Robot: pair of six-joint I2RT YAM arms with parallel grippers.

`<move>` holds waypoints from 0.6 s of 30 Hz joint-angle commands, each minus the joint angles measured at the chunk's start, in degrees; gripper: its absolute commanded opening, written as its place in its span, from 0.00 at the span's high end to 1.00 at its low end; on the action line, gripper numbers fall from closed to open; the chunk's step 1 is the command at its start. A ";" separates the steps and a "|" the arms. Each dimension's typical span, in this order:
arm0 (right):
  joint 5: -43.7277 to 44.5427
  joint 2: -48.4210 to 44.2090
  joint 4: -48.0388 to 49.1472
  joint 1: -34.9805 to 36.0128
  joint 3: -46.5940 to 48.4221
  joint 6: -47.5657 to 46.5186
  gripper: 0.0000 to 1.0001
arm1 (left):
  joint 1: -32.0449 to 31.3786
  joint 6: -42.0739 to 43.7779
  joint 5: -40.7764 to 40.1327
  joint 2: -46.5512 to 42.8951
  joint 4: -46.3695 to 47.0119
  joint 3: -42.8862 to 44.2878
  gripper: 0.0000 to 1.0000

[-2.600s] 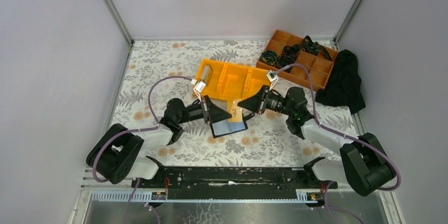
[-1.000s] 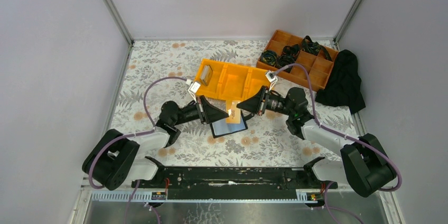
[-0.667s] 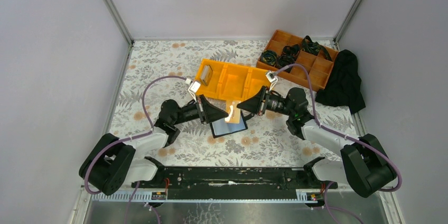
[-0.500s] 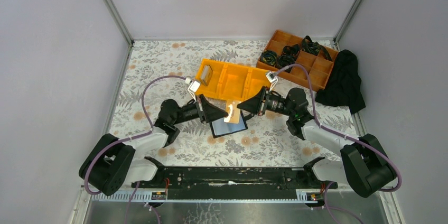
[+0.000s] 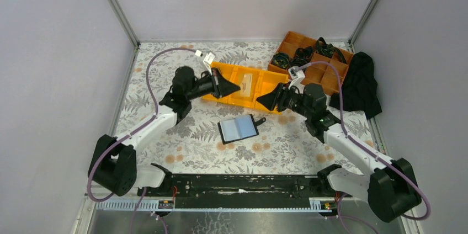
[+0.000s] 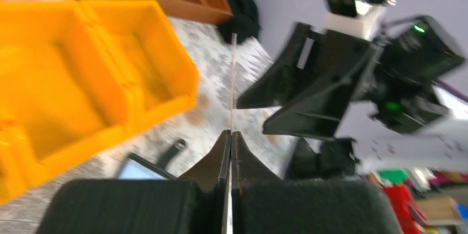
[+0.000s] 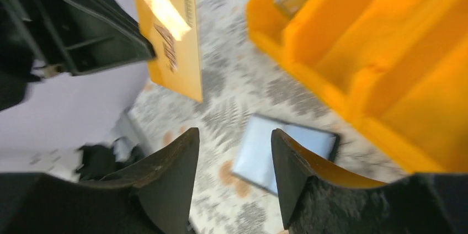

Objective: Take the credit cards out of the card holder

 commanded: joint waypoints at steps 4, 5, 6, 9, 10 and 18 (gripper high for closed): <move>18.54 -2.35 -20.01 -0.79 7.13 -12.87 0.43 | 3.84 20.04 -23.38 8.31 -39.55 22.03 1.00; 18.15 -2.23 -19.78 -0.76 6.54 -12.74 0.43 | 4.68 21.69 -25.27 9.09 -41.26 23.81 1.00; 18.06 -2.07 -20.09 -0.77 6.11 -12.93 0.43 | 5.70 22.97 -26.41 9.86 -42.54 25.35 1.00; 18.02 -1.17 -21.17 -0.79 5.68 -13.11 0.43 | 8.72 25.90 -24.55 13.69 -45.53 29.81 1.00; 17.45 -0.87 -20.95 -0.74 5.58 -12.97 0.43 | 9.72 26.90 -23.38 15.57 -46.91 31.70 1.00; 19.90 -1.36 -21.04 0.72 4.69 -14.28 0.43 | 11.04 39.92 -25.25 35.33 -64.53 52.93 1.00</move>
